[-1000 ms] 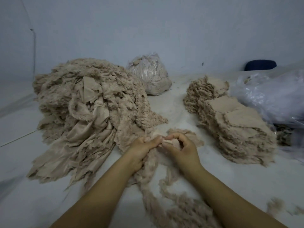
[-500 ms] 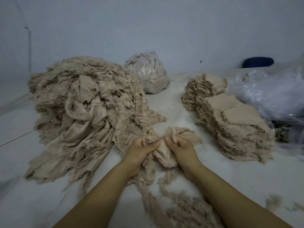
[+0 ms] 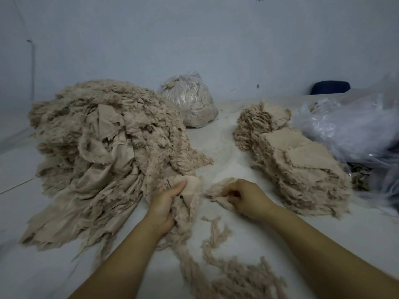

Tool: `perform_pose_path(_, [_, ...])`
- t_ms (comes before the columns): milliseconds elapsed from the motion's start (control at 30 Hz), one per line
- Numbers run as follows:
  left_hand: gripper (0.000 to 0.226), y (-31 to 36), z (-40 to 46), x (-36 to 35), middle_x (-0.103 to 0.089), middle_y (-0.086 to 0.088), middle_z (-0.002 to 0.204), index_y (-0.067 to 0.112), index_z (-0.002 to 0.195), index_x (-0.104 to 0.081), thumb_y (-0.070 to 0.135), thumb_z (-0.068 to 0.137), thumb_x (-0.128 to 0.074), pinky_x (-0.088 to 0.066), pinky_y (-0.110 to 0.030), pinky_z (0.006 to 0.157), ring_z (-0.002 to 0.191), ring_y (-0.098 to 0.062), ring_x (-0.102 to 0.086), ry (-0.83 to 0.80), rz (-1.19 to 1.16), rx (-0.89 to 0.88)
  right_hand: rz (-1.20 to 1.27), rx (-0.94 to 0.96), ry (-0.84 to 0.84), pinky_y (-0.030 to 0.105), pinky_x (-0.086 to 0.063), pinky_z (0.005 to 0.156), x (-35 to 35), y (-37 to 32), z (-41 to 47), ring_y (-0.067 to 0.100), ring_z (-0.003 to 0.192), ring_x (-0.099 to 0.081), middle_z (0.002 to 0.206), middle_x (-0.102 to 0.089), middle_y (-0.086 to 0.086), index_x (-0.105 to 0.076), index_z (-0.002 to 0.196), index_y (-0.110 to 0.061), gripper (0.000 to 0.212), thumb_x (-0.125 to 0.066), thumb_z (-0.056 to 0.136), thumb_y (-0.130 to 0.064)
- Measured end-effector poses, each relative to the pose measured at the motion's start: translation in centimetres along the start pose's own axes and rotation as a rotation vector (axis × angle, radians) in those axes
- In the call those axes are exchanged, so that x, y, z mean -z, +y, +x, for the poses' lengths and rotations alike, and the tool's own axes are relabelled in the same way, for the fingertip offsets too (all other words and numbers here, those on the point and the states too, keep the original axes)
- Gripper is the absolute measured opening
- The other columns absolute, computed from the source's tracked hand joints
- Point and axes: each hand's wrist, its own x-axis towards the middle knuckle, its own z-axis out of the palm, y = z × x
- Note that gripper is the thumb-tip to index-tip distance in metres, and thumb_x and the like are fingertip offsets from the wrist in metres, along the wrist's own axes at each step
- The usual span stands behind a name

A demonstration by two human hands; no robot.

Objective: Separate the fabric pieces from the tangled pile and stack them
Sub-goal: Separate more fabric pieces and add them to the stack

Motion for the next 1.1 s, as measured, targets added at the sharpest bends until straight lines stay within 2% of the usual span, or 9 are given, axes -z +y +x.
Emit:
perform_pose_path(133, [0.029,0.2,0.1,0.2,-0.07,-0.019,0.103,0.0,0.1,-0.072,0.015,0.078,-0.061,-0.059,-0.036,0.066,0.09,-0.03,-0.07,-0.058,-0.089,0.054,-0.047,0.117,-0.259,0.023,-0.03,0.104,0.8,-0.1,0.8,0.013,0.106,-0.039,0.115,-0.034,0.0,-0.041,0.14,-0.043,0.052,-0.06,0.093,-0.033])
perform_pose_path(300, [0.035,0.5,-0.3,-0.2,-0.069,-0.021,0.104,-0.004,0.107,-0.067,0.013,0.077,-0.063,-0.058,-0.036,0.069,0.094,-0.031,-0.069,-0.147,-0.049,0.067,-0.007,0.164,-0.425,0.023,-0.02,0.113,1.5,0.4,2.0,0.014,0.142,-0.018,0.156,-0.008,-0.007,-0.014,0.151,-0.04,0.098,-0.078,0.077,-0.037])
perform_pose_path(433, [0.028,0.4,-0.2,-2.1,-0.071,-0.021,0.094,-0.007,0.107,-0.064,0.003,0.081,-0.061,-0.058,-0.034,0.067,0.082,-0.029,-0.07,-0.142,0.209,0.081,0.144,0.163,-0.378,0.005,-0.031,0.098,1.1,1.0,1.9,0.009,0.13,-0.033,0.145,-0.025,-0.014,-0.01,0.152,-0.031,0.114,-0.087,0.067,-0.032])
perform_pose_path(533, [0.02,0.2,0.8,-2.3,-0.071,-0.019,0.09,-0.007,0.107,-0.063,0.002,0.092,-0.053,-0.056,-0.035,0.069,0.078,-0.028,-0.069,0.046,0.24,0.079,0.334,0.152,-0.321,0.006,-0.043,0.084,1.3,1.6,0.9,0.006,0.11,-0.05,0.138,-0.036,-0.013,-0.029,0.148,-0.027,0.095,-0.084,0.072,-0.015])
perform_pose_path(633, [0.016,0.7,1.2,-1.9,-0.072,-0.017,0.085,-0.003,0.1,-0.064,0.005,0.092,-0.053,-0.059,-0.034,0.062,0.074,-0.027,-0.07,0.064,0.085,0.12,0.819,0.047,0.035,0.016,-0.053,0.079,1.3,1.9,0.0,0.005,0.081,-0.064,0.115,-0.066,0.009,-0.06,0.123,-0.007,0.038,-0.066,0.086,0.001])
perform_pose_path(700, [0.018,0.9,1.2,-2.1,-0.07,-0.019,0.092,-0.002,0.103,-0.064,0.006,0.088,-0.056,-0.059,-0.036,0.068,0.08,-0.028,-0.068,0.027,0.054,0.113,1.108,-0.096,0.225,0.021,-0.055,0.07,1.4,1.4,-0.2,0.007,0.066,-0.064,0.092,-0.069,0.01,-0.066,0.11,0.0,0.021,-0.058,0.093,-0.011])
perform_pose_path(867, [0.035,0.1,0.2,-4.8,-0.065,-0.026,0.108,-0.004,0.113,-0.061,0.007,0.08,-0.061,-0.054,-0.045,0.087,0.101,-0.036,-0.063,-0.133,0.016,0.047,1.232,-0.307,0.003,0.03,-0.054,0.06,0.8,-2.1,-0.5,0.018,0.065,-0.066,0.07,-0.071,0.001,-0.07,0.09,-0.008,0.042,-0.067,0.081,-0.049])
perform_pose_path(967, [0.023,-1.3,0.1,-5.4,-0.067,-0.026,0.097,-0.008,0.107,-0.062,0.002,0.088,-0.056,-0.057,-0.039,0.077,0.085,-0.032,-0.068,-0.109,0.058,-0.07,1.186,-0.149,0.203,0.029,-0.056,0.066,-1.4,-3.7,-0.4,0.02,0.079,-0.071,0.085,-0.075,0.004,-0.068,0.09,-0.009,0.021,-0.072,0.084,-0.028])
perform_pose_path(1100, [0.022,-1.4,0.6,-4.3,-0.071,-0.019,0.091,-0.006,0.104,-0.064,0.006,0.086,-0.062,-0.058,-0.029,0.065,0.077,-0.024,-0.069,0.021,0.222,-0.275,1.082,-0.196,0.418,0.037,-0.043,0.064,-2.3,-3.4,0.6,0.022,0.066,-0.053,0.071,-0.058,0.012,-0.052,0.073,-0.012,0.025,-0.063,0.092,-0.024])
